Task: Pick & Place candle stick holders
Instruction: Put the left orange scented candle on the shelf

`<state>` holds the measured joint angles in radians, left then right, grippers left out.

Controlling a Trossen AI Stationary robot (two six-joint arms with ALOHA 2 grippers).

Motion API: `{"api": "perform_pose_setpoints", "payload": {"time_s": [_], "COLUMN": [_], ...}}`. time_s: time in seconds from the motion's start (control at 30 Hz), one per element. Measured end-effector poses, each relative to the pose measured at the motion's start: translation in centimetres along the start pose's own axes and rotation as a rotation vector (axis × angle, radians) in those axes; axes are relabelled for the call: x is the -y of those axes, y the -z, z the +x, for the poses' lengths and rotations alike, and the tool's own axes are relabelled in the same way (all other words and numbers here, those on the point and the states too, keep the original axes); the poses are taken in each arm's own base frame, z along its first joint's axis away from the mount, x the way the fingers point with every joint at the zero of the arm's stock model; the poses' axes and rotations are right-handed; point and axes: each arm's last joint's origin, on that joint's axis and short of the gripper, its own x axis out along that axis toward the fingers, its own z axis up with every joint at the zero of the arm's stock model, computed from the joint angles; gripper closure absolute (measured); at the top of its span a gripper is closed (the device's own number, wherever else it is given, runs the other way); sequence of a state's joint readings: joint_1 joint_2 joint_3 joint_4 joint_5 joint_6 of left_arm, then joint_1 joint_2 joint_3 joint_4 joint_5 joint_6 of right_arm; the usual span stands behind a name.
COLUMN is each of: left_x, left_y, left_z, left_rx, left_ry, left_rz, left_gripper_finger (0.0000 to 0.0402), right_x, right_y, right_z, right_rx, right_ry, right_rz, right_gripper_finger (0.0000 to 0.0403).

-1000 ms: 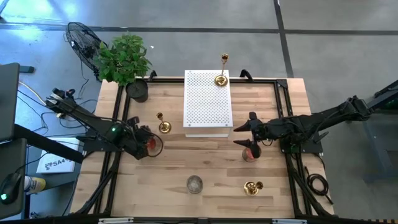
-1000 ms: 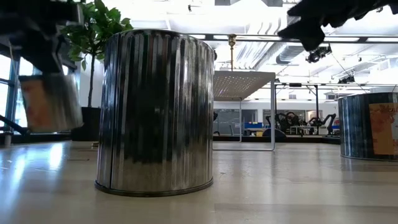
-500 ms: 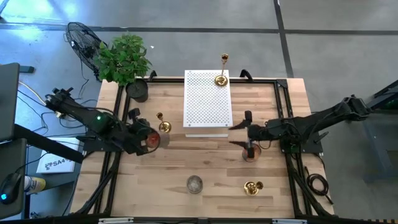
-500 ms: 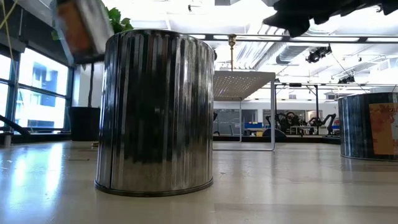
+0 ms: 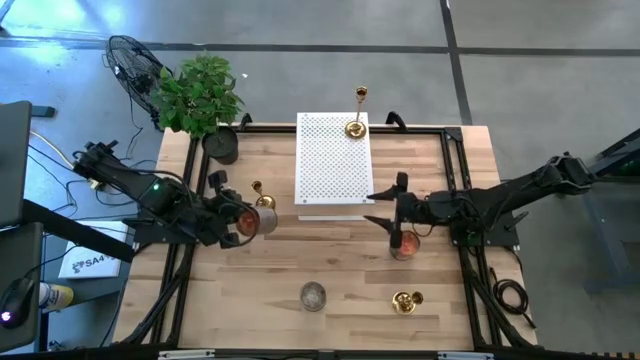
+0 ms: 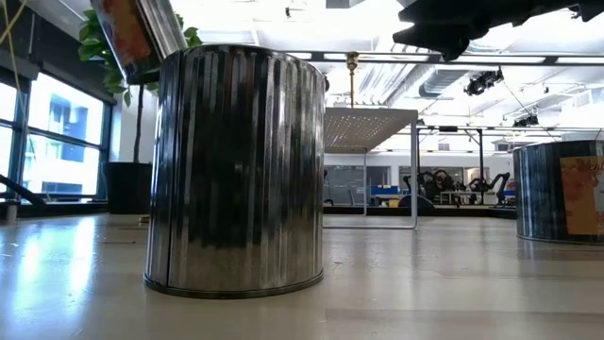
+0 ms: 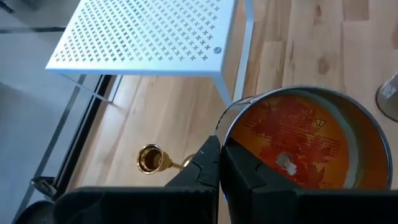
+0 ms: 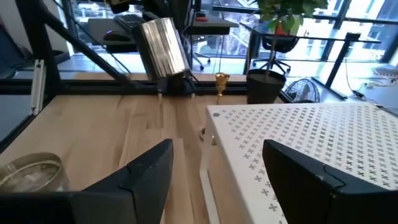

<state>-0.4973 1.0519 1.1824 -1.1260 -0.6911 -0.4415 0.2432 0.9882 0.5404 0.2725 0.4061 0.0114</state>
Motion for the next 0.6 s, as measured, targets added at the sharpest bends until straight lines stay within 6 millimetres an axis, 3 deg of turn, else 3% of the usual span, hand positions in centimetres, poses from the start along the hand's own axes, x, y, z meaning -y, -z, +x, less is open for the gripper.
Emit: {"api": "perform_pose_setpoints", "payload": {"time_s": [0.3,0.6], "left_x": [0.46,0.47], "left_y": [-0.10,-0.14], "left_z": [0.44,0.41], "left_rx": [-0.017,-0.013], "left_ry": [-0.002,0.003], "left_rz": [0.012,0.001], "left_gripper_finger": [0.0401,0.0401], "right_x": [-0.43,-0.52], "right_y": [-0.01,-0.01], "right_z": [-0.03,-0.05], "right_rx": [0.004,0.001], "right_ry": [-0.149,-0.181], "right_rz": [-0.060,-0.014], "right_gripper_finger": [0.0143,0.0051]}}
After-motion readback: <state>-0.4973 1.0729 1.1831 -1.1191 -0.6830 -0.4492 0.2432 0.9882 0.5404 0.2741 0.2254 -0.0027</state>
